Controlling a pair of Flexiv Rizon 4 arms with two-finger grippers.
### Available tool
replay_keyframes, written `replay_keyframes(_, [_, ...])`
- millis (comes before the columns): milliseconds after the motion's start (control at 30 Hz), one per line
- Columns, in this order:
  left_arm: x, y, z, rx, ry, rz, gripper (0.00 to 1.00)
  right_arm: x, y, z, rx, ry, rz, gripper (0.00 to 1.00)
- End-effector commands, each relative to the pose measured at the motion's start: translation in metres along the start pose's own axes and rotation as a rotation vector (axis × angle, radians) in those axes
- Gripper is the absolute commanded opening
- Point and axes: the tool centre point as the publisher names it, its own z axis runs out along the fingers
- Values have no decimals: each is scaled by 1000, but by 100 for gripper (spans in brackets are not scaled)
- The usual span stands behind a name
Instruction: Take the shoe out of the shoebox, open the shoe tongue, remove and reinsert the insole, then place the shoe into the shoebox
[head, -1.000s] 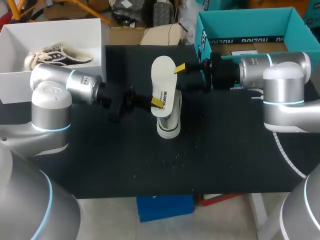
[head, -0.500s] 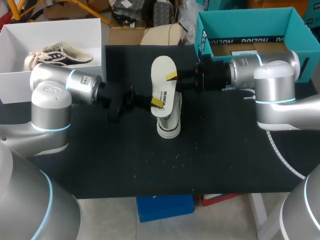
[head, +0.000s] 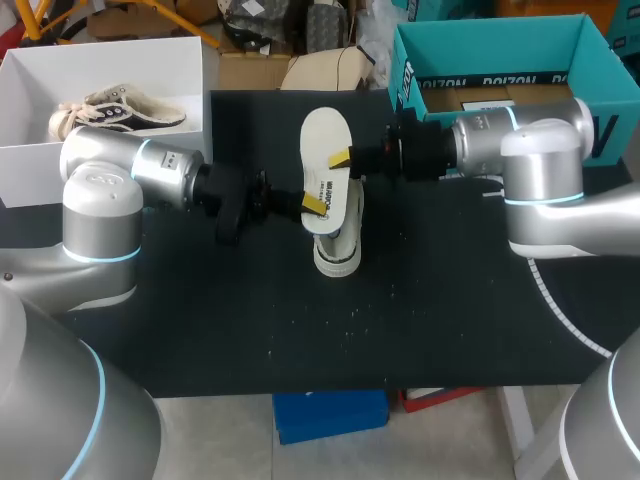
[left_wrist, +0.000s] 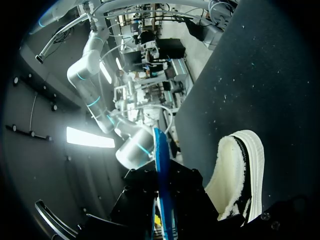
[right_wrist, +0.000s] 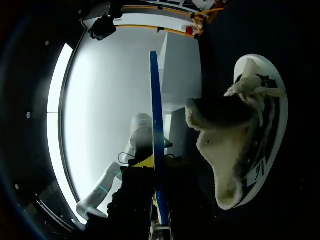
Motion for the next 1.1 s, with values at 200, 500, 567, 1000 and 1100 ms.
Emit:
replay_keyframes(200, [-11, -15, -19, -59, 252, -55, 100, 0, 1, 2, 0, -1, 1, 0])
replay_keyframes(500, [-23, -45, -70, -135, 1106, -287, 100, 0, 1, 2, 0, -1, 1, 0])
replay_keyframes(567, [-33, -45, -75, -145, 1245, -309, 100, 0, 1, 2, 0, -1, 1, 0])
replay_keyframes(1000, [-70, -26, -64, -170, 1586, -257, 100, 0, 1, 2, 0, -1, 1, 0])
replay_keyframes(1100, [-70, -26, -64, -178, 1681, -264, 100, 0, 1, 2, 0, -1, 1, 0])
